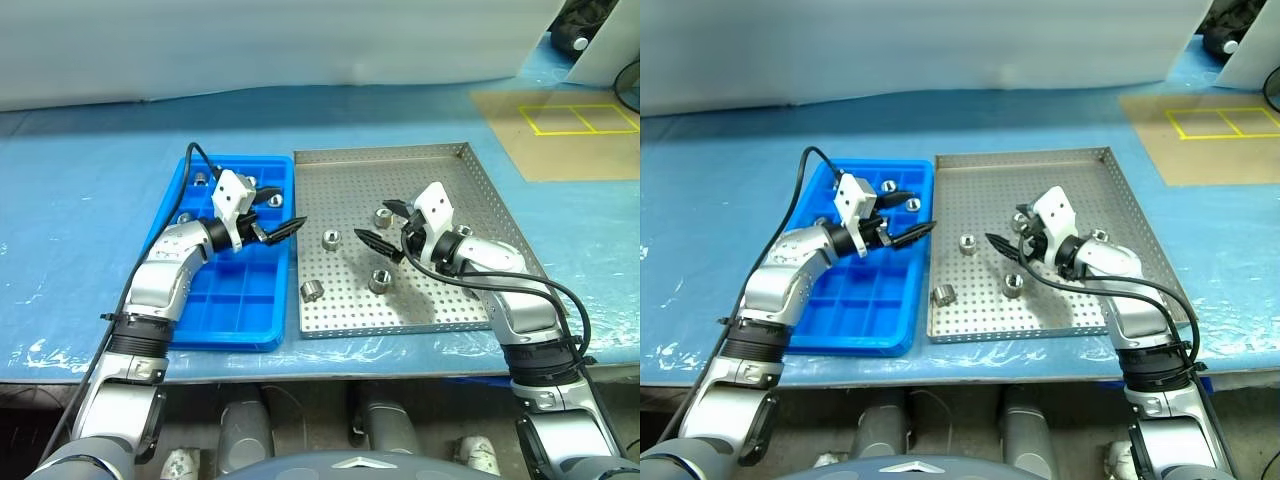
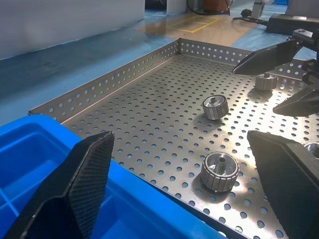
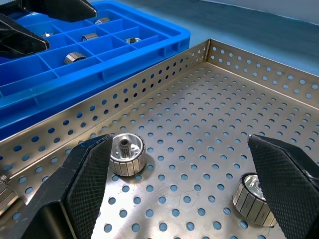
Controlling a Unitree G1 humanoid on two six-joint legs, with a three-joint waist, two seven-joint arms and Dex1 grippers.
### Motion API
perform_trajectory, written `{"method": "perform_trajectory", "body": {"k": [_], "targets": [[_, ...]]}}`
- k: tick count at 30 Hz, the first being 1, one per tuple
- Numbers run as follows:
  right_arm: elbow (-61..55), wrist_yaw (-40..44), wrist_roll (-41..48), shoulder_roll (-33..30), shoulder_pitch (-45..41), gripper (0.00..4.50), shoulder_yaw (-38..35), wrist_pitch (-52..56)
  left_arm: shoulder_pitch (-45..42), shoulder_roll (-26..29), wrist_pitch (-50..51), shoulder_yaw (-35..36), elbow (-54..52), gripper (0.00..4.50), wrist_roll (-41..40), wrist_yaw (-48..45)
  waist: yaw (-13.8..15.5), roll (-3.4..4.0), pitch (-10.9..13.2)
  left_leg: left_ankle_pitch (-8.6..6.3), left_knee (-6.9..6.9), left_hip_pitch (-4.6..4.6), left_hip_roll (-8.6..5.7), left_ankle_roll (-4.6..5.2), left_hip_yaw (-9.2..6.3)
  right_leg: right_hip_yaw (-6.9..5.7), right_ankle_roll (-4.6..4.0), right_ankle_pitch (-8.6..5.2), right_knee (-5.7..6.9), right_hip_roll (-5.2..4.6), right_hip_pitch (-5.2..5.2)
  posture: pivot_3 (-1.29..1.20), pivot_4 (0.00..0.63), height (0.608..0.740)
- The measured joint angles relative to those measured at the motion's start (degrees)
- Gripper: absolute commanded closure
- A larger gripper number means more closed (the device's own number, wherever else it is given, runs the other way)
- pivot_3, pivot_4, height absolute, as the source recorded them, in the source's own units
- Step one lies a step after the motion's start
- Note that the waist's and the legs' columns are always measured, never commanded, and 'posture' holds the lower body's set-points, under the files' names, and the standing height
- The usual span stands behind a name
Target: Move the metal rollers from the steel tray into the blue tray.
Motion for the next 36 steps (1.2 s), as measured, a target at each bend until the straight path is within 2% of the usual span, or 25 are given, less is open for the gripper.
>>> {"method": "perform_trajectory", "body": {"k": [20, 27, 31, 36], "targets": [[0.1, 0.2, -0.2, -0.3, -0.2, 0.03, 0.0, 0.0, -0.4, 0.0, 0.3, 0.0, 0.2, 0.00, -0.1, -0.5, 0.0, 0.00, 0.0, 0.00, -0.01, -0.01, 0.00, 0.00, 0.00, -0.01, 0.00, 0.00, -0.02, 0.00, 0.00, -0.13, 0.150, 0.740], [0.2, 2.0, -0.1, -3.6, -0.8, 0.03, -0.9, 0.0, -10.0, 2.0, 0.3, -4.9, 1.2, 0.00, -0.2, -12.6, 0.0, 0.00, 0.0, 0.00, -0.01, -0.02, -0.02, 0.01, 0.00, 0.02, 0.00, 0.00, -0.05, -0.01, 0.01, -0.17, 0.150, 0.740], [-3.3, 4.5, 3.2, -5.6, 1.3, 0.03, -1.8, 2.8, -15.6, 2.4, -1.5, -9.5, 5.1, 0.00, 0.4, -22.1, -0.1, 0.00, 0.0, 0.00, -0.09, -0.03, -0.02, 0.02, 0.01, 0.01, -0.01, 0.00, -0.13, 0.01, 0.00, -0.23, 0.150, 0.740], [-12.7, 13.2, 9.9, -15.2, 7.8, 0.03, -3.7, 7.4, -22.5, 2.5, -8.0, -14.1, 16.4, 0.00, 4.3, -32.5, -0.3, 0.04, 0.0, -0.14, -0.08, 0.16, -0.04, 0.25, 0.11, 0.06, 0.00, 0.01, -0.47, 0.00, 0.34, -0.31, 0.150, 0.740]]}}
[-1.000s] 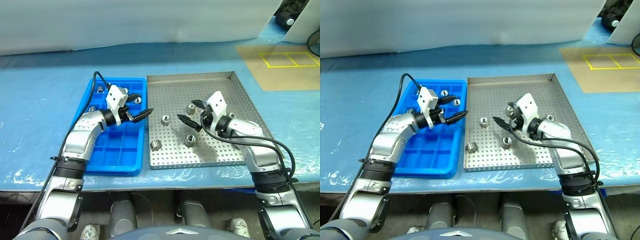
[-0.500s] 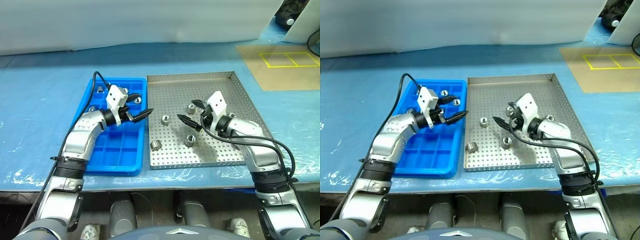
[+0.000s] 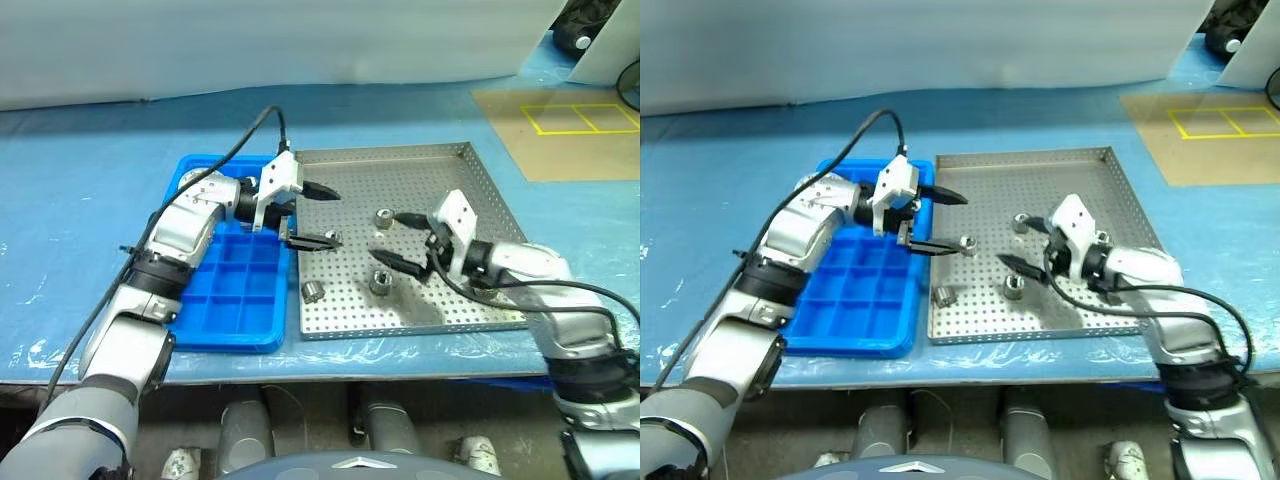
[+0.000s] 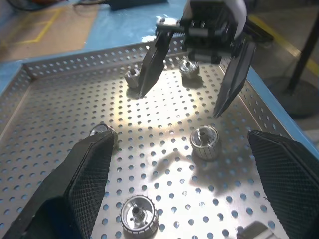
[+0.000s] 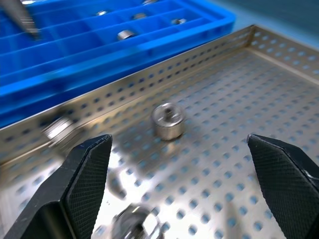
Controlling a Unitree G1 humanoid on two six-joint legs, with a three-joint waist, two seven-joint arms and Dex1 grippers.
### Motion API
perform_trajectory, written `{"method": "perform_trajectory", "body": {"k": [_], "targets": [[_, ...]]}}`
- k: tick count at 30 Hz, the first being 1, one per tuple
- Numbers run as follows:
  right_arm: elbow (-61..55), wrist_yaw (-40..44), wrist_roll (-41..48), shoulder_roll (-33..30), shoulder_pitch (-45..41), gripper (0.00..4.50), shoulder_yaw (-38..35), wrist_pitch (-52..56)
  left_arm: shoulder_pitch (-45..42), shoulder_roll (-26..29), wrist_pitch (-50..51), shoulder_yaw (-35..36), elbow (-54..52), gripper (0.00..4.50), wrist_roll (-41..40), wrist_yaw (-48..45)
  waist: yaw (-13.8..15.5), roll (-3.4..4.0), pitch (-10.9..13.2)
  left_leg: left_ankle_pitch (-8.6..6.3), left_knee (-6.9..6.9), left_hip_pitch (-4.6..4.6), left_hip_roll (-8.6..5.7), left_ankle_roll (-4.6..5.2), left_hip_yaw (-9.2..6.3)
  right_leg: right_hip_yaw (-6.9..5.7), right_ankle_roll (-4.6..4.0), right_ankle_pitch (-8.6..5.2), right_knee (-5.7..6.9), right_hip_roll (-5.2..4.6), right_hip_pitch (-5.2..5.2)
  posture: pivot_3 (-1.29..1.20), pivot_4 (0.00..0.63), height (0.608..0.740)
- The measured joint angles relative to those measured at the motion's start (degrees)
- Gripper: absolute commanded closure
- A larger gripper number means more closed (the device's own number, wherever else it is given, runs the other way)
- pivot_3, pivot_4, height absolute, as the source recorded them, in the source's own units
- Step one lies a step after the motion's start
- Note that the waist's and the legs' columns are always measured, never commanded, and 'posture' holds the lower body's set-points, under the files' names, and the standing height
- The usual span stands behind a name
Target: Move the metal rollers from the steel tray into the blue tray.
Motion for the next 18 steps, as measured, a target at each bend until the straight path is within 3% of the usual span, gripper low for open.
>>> {"method": "perform_trajectory", "body": {"k": [6, 10, 14, 18], "targets": [[-9.9, 3.9, 5.5, -7.4, 6.4, 0.03, -2.2, 4.5, -3.9, -3.7, -6.3, -2.4, 10.2, 0.00, 3.4, -6.7, -0.2, 0.00, 0.0, -0.03, -0.02, 0.13, 0.01, 0.04, 0.08, 0.06, 0.00, 0.00, -0.04, 0.00, 0.09, -0.38, 0.150, 0.740], [-13.3, 3.2, 6.2, -8.5, 9.2, 0.03, -2.9, 5.2, -6.1, -3.8, -8.4, -4.4, 11.9, 0.00, 3.9, -10.2, -0.3, -0.01, 0.0, -0.05, 0.01, 0.31, 0.01, 0.07, 0.09, 0.07, 0.02, -0.01, -0.07, 0.00, 0.27, -0.39, 0.150, 0.740], [-13.8, 0.2, 5.2, -8.4, 10.6, 0.03, -2.9, 4.9, -6.6, 0.1, -9.0, -12.8, 10.3, 0.00, 1.6, -11.3, -0.5, -0.01, 0.0, -0.04, -0.04, 0.58, 0.01, 0.05, 0.13, 0.09, 0.46, -0.27, -0.08, 0.00, 0.47, -0.40, 0.150, 0.740], [-13.8, -3.0, 4.0, -7.0, 10.6, 0.03, -2.7, 4.5, -6.8, 8.3, -9.5, -22.8, 4.1, 0.00, -3.0, -11.4, -1.1, -0.01, 0.0, -0.05, -0.06, 0.61, 0.03, 0.05, 0.14, 0.09, 0.46, -0.28, -0.06, 0.00, 0.47, -0.41, 0.150, 0.740]]}}
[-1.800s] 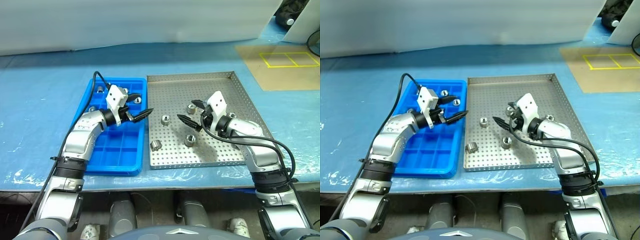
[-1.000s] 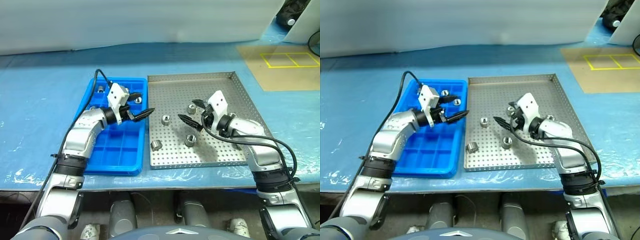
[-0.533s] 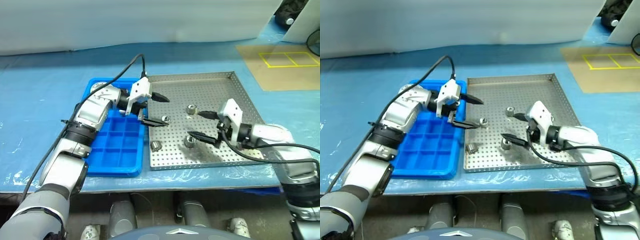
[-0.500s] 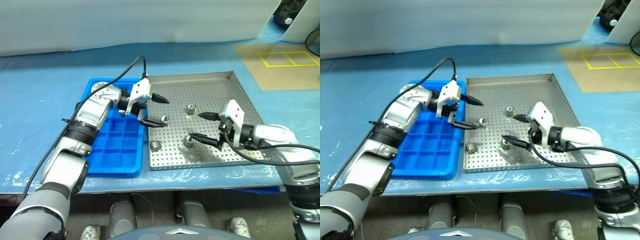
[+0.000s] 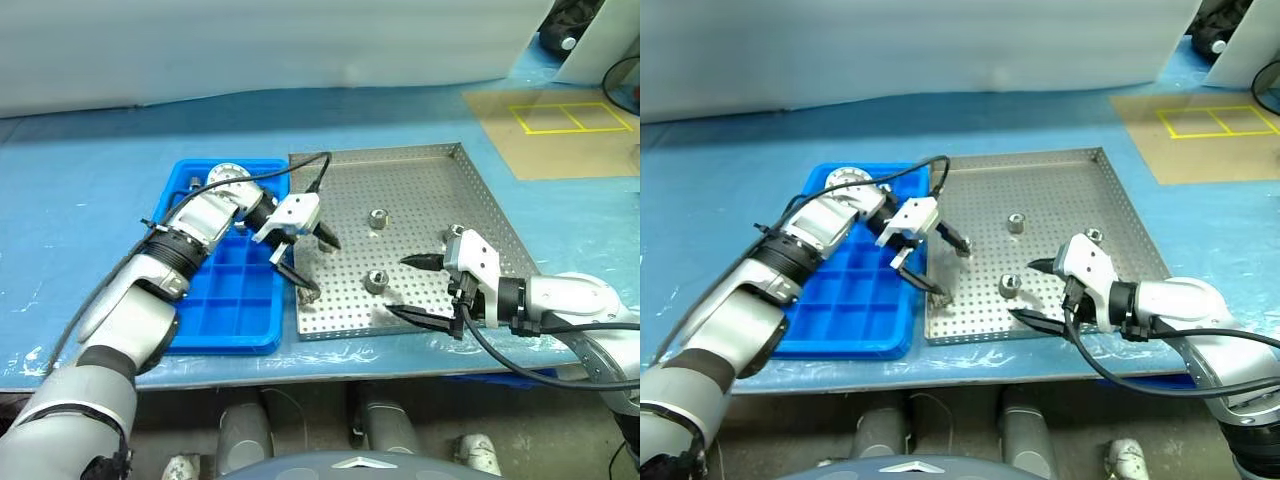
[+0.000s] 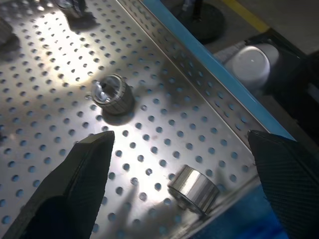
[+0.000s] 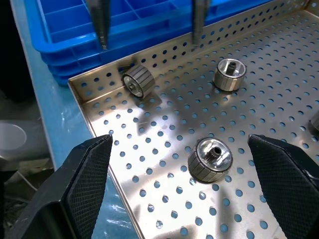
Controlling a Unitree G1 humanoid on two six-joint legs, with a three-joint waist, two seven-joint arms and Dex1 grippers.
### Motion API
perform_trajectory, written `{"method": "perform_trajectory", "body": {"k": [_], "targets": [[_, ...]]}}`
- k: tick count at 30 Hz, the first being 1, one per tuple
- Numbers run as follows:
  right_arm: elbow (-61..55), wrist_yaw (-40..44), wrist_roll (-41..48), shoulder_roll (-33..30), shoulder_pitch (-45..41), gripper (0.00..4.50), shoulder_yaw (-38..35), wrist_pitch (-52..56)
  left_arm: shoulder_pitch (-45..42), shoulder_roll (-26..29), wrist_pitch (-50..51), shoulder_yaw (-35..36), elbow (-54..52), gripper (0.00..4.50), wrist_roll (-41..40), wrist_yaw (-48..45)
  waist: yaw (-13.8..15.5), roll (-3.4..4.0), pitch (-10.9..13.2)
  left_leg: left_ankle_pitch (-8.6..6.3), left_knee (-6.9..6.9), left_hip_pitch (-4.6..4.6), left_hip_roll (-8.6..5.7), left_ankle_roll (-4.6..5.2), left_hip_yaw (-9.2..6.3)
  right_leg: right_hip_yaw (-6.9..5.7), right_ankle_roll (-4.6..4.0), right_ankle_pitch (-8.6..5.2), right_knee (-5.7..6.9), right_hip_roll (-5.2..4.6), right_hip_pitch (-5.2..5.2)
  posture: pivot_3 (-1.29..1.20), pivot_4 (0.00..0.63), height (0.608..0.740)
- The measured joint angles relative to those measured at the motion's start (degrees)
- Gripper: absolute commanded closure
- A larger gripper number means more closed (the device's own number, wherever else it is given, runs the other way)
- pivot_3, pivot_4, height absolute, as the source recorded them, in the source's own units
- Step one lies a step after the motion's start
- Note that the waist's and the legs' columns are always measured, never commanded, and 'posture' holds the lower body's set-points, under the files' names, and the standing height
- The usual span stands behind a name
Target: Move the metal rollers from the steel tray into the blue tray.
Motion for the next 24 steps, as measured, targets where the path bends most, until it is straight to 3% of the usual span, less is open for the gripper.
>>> {"method": "perform_trajectory", "body": {"k": [7, 13, 24], "targets": [[0.0, -2.6, -1.4, 1.4, 0.0, 0.03, 0.9, -0.6, 0.1, -0.8, -4.6, -0.3, -0.6, 0.00, 7.7, 0.1, -0.4, -0.01, 0.0, -0.06, 0.07, -0.01, -0.07, 0.10, 0.00, 0.00, 0.02, -0.01, -0.08, -0.03, 0.14, -0.40, 0.150, 0.740], [0.4, -3.4, -2.3, 1.7, -0.2, 0.03, 1.4, -0.9, 4.4, -0.9, 7.7, -0.1, -10.1, 0.00, 13.9, 2.7, -0.6, 0.00, 0.0, -0.04, -0.01, 0.06, 0.01, 0.05, 0.00, -0.02, 0.03, -0.02, -0.06, 0.00, 0.12, -0.39, 0.150, 0.740], [1.5, -3.3, -3.1, 1.9, -0.4, 0.03, 2.7, -2.1, 7.0, -1.5, 16.8, -0.1, -19.2, 0.00, 21.9, 7.6, -1.1, 0.18, -0.2, -0.04, 0.01, 0.40, -0.01, 0.05, 0.00, -0.01, 0.09, -0.06, -0.06, 0.00, 0.43, -0.38, 0.150, 0.740]]}}
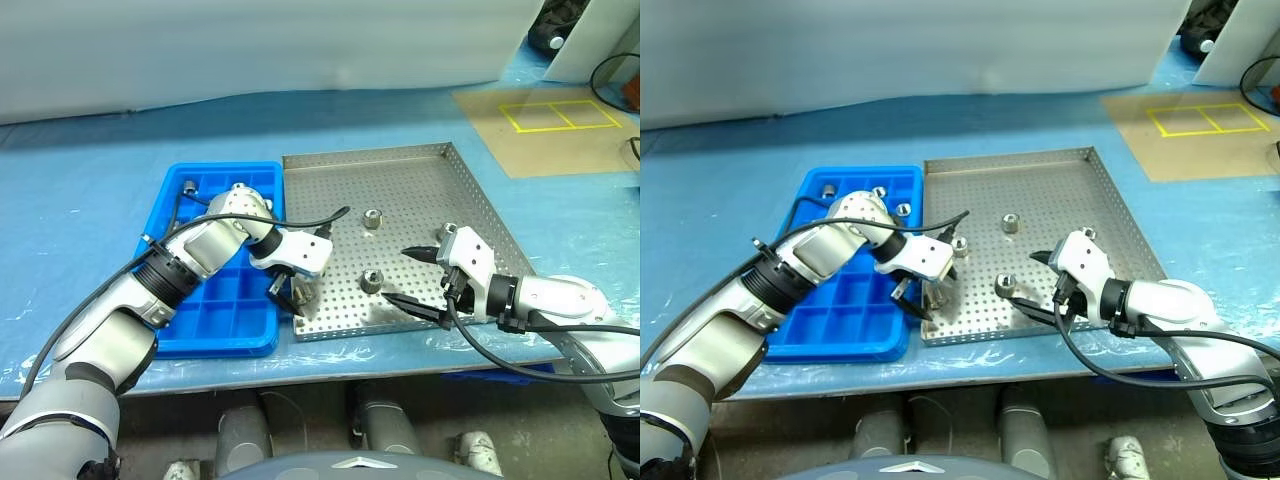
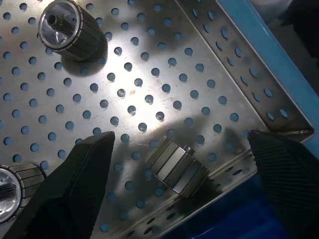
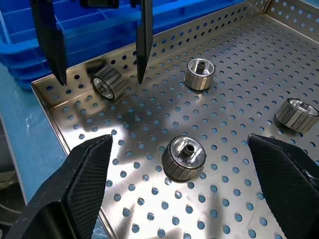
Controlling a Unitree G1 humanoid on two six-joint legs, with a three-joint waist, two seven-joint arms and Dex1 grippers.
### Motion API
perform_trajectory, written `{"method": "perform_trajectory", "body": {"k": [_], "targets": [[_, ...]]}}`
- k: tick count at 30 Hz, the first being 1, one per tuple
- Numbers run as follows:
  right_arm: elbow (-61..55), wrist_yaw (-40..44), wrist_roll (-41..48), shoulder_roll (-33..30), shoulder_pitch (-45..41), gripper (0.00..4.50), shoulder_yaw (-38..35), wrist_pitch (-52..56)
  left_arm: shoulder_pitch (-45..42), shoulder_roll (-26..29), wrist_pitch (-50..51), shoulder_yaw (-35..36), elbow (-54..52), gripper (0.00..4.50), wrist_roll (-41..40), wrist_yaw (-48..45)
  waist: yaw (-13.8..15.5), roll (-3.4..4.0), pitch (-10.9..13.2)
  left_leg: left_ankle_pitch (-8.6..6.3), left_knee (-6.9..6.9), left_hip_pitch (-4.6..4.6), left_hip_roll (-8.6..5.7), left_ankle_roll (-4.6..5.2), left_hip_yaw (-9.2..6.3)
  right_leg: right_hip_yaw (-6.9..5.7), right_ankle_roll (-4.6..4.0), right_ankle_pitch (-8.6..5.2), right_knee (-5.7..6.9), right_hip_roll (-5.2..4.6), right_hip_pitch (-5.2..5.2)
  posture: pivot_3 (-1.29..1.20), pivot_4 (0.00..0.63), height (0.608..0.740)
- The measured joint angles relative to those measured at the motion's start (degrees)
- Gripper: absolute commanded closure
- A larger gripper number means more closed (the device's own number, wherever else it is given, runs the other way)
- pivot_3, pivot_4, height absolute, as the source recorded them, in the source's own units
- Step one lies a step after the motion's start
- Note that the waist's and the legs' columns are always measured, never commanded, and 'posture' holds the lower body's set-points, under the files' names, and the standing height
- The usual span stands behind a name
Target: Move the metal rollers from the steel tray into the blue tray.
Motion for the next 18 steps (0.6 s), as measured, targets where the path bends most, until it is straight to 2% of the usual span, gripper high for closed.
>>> {"method": "perform_trajectory", "body": {"k": [9, 15, 18], "targets": [[0.5, -0.6, -0.4, 0.8, 0.0, 0.03, 0.1, -0.5, 0.5, -0.5, -1.5, -0.4, -0.1, 0.00, 4.8, 2.8, -1.8, 0.07, -0.1, 0.00, 0.00, 0.04, 0.00, -0.01, -0.04, -0.03, 0.02, -0.01, 0.00, 0.02, -0.03, -0.38, 0.150, 0.740], [0.5, -0.6, -0.5, 1.4, 0.4, 0.03, 0.6, -0.5, 1.0, -1.2, 0.5, -0.5, 0.5, 0.00, 7.3, 4.9, -2.9, 0.04, -0.1, 0.00, -0.01, -0.16, 0.01, -0.01, -0.05, -0.03, 0.02, -0.01, 0.00, 0.07, -0.32, -0.36, 0.150, 0.740], [1.0, -0.4, -0.8, 1.4, -0.3, 0.03, 0.8, -0.6, 1.6, -0.8, 5.0, 0.6, -1.0, 0.00, 6.4, 4.2, -2.9, 0.03, -0.1, 0.00, -0.06, -0.25, 0.03, -0.01, -0.06, -0.04, 0.01, 0.00, 0.00, 0.09, -0.41, -0.34, 0.150, 0.740]]}}
